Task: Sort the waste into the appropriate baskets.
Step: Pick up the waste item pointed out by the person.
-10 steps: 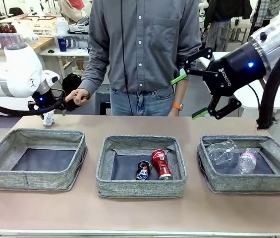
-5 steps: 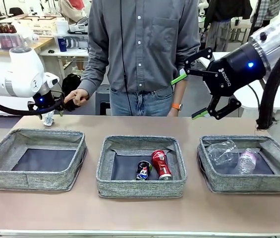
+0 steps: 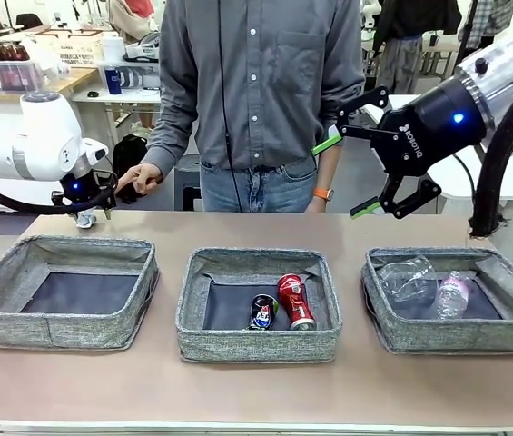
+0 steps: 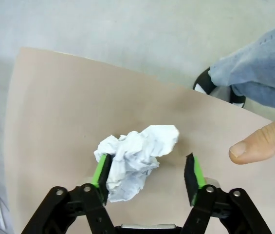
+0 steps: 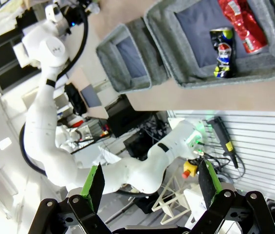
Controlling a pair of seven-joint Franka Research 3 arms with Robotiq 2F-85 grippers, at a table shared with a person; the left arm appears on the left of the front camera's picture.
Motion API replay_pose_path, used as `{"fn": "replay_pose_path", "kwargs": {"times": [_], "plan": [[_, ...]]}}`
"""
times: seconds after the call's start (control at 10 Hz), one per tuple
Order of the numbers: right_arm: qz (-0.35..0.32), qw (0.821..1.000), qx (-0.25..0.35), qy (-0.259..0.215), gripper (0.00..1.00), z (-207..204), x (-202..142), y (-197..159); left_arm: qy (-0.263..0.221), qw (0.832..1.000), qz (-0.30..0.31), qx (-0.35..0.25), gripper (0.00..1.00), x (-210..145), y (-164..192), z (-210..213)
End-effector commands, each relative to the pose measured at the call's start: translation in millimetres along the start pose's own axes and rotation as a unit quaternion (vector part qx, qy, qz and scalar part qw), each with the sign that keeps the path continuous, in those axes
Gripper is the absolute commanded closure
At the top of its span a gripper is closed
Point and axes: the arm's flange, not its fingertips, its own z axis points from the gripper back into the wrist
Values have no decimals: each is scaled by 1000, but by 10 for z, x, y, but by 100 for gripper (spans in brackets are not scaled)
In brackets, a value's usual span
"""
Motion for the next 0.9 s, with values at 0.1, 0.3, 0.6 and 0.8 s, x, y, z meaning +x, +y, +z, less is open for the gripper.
{"fn": "replay_pose_path", "kwargs": {"times": [0.1,0.3,0.6,0.8], "plan": [[12,1000,1,3,0,4,19,3,-3,1000,-7,4,100,25,40,68],[12,1000,1,3,0,4,19,3,-5,1000,-7,1,97,28,51,89],[12,1000,1,3,0,4,19,3,-1,1000,-6,-1,100,3,51,85],[12,1000,1,3,0,4,19,3,0,1000,-6,-2,100,-10,66,90]]}}
